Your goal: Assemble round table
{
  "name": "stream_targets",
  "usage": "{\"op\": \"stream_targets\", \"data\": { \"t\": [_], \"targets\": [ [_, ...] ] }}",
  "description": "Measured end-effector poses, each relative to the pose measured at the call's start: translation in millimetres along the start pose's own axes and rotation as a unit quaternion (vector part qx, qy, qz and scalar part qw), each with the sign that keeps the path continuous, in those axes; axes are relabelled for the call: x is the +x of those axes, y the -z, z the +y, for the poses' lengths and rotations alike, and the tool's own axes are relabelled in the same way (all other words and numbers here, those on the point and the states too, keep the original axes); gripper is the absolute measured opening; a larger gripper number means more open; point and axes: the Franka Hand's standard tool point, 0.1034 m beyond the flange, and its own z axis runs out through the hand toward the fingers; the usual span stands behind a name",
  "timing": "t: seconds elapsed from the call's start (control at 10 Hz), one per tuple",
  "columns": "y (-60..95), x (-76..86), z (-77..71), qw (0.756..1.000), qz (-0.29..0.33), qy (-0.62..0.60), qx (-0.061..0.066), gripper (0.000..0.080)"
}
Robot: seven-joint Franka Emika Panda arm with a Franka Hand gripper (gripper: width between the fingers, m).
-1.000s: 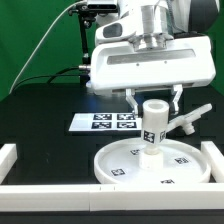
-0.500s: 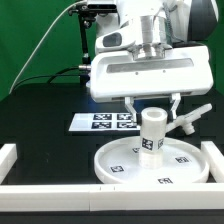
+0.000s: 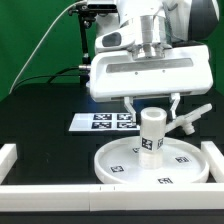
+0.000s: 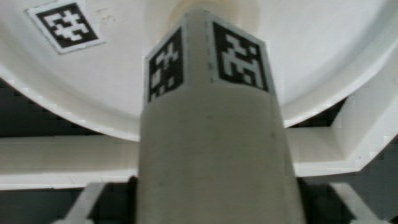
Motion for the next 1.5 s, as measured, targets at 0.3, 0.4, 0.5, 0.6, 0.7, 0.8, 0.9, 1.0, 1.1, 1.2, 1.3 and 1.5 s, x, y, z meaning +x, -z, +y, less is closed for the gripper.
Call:
{"op": "stream_targets", "data": {
  "t": [0.3,0.4,0.5,0.6,0.7,0.8,0.9,1.0,1.1,1.2,1.3,1.5],
  "targets": [
    [-0.9,-1.7,-0.3,1.0,-0.004,0.0,0.001,0.0636],
    [-0.9,-1.9,-0.3,1.0,-0.004,0.0,0.001,0.0646],
    [-1.3,-2.9,-0.9,1.0,-0.007,0.0,0.002,0.0646],
    [-1.8,-4.1,-3.6,1.0,-0.028,-0.002,0.011,0.0646],
    [3.9,4.1,-2.3,0.999,-0.041,-0.004,0.017,0.0649],
    [8.3,12.5,-1.2,0.999,-0.048,-0.005,0.021,0.0649],
    [9.4,15.5,-5.2,0.994,-0.102,-0.017,0.044,0.0649],
    [11.1,27.2,-6.1,0.99,-0.124,-0.026,0.055,0.0649],
    [10.4,24.9,-9.4,0.983,-0.164,-0.039,0.067,0.0649],
    [7.8,21.1,-12.3,0.979,-0.185,-0.039,0.07,0.0649],
    [7.2,15.5,-9.1,0.971,-0.224,-0.035,0.079,0.0649],
    [4.8,17.3,-2.0,0.961,-0.262,-0.029,0.087,0.0649]
  ]
}}
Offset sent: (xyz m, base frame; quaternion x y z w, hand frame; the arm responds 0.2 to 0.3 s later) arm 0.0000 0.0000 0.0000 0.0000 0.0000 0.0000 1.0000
